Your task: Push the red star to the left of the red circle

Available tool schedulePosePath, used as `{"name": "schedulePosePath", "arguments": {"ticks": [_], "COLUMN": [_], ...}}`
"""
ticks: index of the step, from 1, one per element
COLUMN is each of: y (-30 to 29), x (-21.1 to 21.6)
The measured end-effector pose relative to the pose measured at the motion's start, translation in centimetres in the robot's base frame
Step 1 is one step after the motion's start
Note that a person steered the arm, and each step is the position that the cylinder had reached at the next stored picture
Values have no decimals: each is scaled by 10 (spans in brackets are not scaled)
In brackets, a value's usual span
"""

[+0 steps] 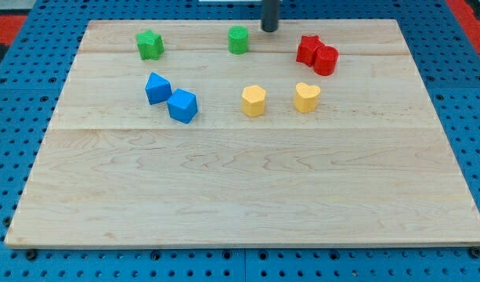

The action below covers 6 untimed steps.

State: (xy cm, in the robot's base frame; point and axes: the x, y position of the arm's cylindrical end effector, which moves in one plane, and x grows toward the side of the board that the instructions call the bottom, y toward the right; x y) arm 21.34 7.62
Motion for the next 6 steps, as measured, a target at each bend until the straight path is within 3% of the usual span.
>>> {"name": "schedulePosePath", "arguments": {"ticks": [1, 3, 6], "y": [35, 36, -34], "x": [23, 37, 91]}}
